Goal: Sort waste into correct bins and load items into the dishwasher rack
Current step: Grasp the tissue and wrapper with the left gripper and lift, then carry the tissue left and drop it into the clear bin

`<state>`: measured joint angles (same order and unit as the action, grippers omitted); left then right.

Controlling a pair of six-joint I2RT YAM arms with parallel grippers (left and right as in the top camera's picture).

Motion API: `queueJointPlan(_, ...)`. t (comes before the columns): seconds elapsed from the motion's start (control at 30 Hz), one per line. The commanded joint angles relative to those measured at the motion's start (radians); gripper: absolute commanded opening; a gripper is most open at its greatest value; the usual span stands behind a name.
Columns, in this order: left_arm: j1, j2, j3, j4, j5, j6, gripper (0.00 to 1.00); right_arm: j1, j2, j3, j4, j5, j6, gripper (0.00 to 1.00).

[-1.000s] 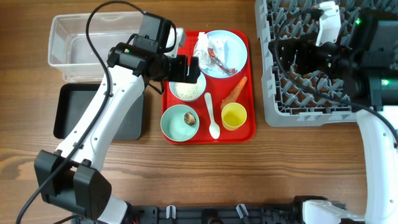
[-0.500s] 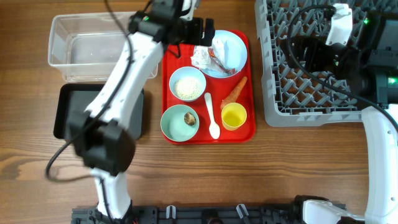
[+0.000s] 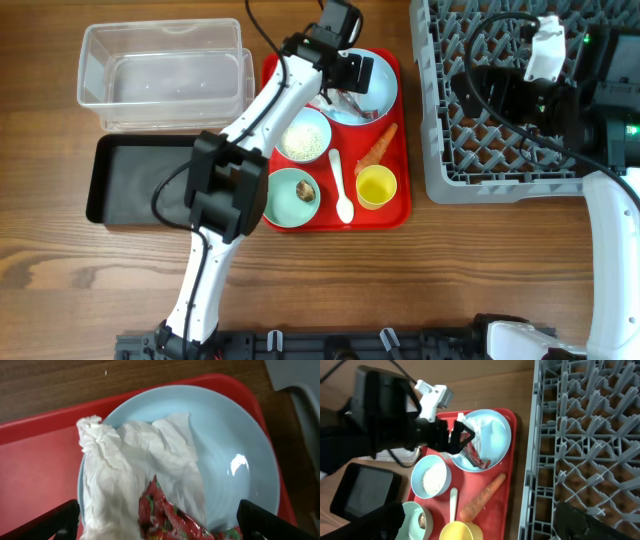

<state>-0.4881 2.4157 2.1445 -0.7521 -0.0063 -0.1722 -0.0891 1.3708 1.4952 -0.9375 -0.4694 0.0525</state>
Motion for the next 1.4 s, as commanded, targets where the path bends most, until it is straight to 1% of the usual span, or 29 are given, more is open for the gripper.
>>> queueJointPlan(0.0, 0.003, 0.039, 0.027, 0.022, -0.023, -0.072, 1.00, -0.004, -0.013, 0.021, -0.010, 0.026, 0.000, 1.00)
queueJointPlan(0.23, 0.000, 0.089, 0.026, 0.014, -0.022, -0.072, 0.99, -0.004, -0.013, 0.021, -0.010, 0.028, 0.000, 1.00)
queueJointPlan(0.27, 0.000, 0.096, 0.025, 0.011, -0.022, -0.071, 0.99, -0.004, -0.013, 0.021, -0.010, 0.028, 0.000, 1.00)
queueJointPlan(0.33, -0.001, 0.099, 0.025, 0.009, -0.022, -0.072, 0.94, -0.004, -0.013, 0.021, -0.010, 0.028, 0.000, 1.00)
queueJointPlan(0.4, -0.001, 0.099, 0.025, 0.009, -0.022, -0.072, 0.74, -0.004, -0.013, 0.021, -0.010, 0.028, 0.000, 1.00)
queueJointPlan(0.47, -0.001, 0.099, 0.025, 0.010, -0.022, -0.071, 0.46, -0.004, -0.013, 0.021, -0.010, 0.028, 0.000, 1.00)
queueJointPlan(0.53, -0.002, 0.100, 0.025, 0.003, -0.028, -0.071, 0.29, -0.004, -0.013, 0.021, -0.010, 0.028, 0.000, 1.00)
queueJointPlan(0.57, -0.003, 0.100, 0.025, -0.003, -0.030, -0.071, 0.18, -0.004, -0.013, 0.021, -0.008, 0.028, 0.000, 1.00)
queueJointPlan(0.67, -0.003, 0.100, 0.025, 0.001, -0.030, -0.071, 0.04, -0.004, -0.013, 0.021, -0.006, 0.028, 0.000, 1.00)
queueJointPlan(0.77, -0.003, 0.088, 0.026, 0.008, -0.029, -0.071, 0.04, -0.004, -0.013, 0.021, -0.006, 0.028, 0.000, 0.99)
queueJointPlan(0.9, -0.003, 0.026, 0.029, 0.008, -0.029, -0.072, 0.04, -0.004, -0.013, 0.021, -0.006, 0.028, 0.000, 0.99)
queueJointPlan(1.13, 0.016, -0.189, 0.029, -0.019, -0.036, -0.101, 0.04, -0.004, -0.013, 0.021, -0.005, 0.028, 0.000, 0.99)
queueJointPlan(1.23, 0.049, -0.280, 0.029, -0.075, -0.045, -0.114, 0.04, -0.004, -0.013, 0.021, -0.003, 0.028, 0.000, 0.99)
queueJointPlan(1.37, 0.124, -0.368, 0.029, -0.204, -0.128, -0.183, 0.04, -0.004, -0.013, 0.021, -0.002, 0.028, 0.001, 0.99)
